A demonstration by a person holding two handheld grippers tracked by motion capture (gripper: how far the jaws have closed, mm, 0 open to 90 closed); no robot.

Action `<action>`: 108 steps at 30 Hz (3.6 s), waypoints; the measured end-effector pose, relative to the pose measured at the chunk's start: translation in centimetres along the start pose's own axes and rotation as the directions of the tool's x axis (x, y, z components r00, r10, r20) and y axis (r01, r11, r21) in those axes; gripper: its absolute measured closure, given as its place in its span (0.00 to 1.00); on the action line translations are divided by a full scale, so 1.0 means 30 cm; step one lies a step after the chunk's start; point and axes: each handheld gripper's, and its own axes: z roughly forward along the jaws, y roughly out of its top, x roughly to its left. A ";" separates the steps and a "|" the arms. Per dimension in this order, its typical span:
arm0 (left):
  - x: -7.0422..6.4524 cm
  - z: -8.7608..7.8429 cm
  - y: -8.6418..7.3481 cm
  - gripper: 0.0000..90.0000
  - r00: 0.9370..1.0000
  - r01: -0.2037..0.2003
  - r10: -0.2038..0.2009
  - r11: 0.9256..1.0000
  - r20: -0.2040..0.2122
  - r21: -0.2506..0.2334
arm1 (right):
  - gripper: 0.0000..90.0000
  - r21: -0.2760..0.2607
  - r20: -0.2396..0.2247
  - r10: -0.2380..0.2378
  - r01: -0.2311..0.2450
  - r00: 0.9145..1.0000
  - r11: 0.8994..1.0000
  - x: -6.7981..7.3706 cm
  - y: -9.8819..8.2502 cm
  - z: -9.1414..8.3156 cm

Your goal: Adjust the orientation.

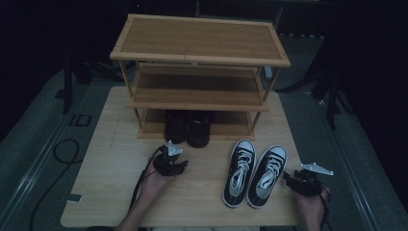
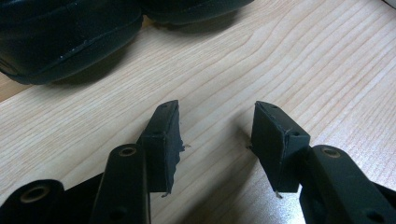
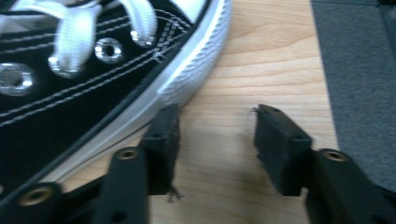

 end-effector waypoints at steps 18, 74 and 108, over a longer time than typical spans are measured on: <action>-0.003 0.002 -0.004 0.56 1.000 0.004 -0.004 1.000 0.001 -0.014 | 1.00 0.036 -0.043 -0.023 0.024 0.999 0.999 0.050 0.045 -0.010; -0.001 0.002 -0.006 0.56 1.000 -0.002 0.003 1.000 0.006 -0.017 | 0.87 0.179 -0.236 -0.317 0.361 0.919 0.915 0.141 0.307 0.077; -0.001 0.002 -0.007 0.56 1.000 -0.003 0.003 1.000 0.006 -0.019 | 0.92 0.274 -0.200 -0.354 0.399 0.913 0.875 0.226 0.296 -0.054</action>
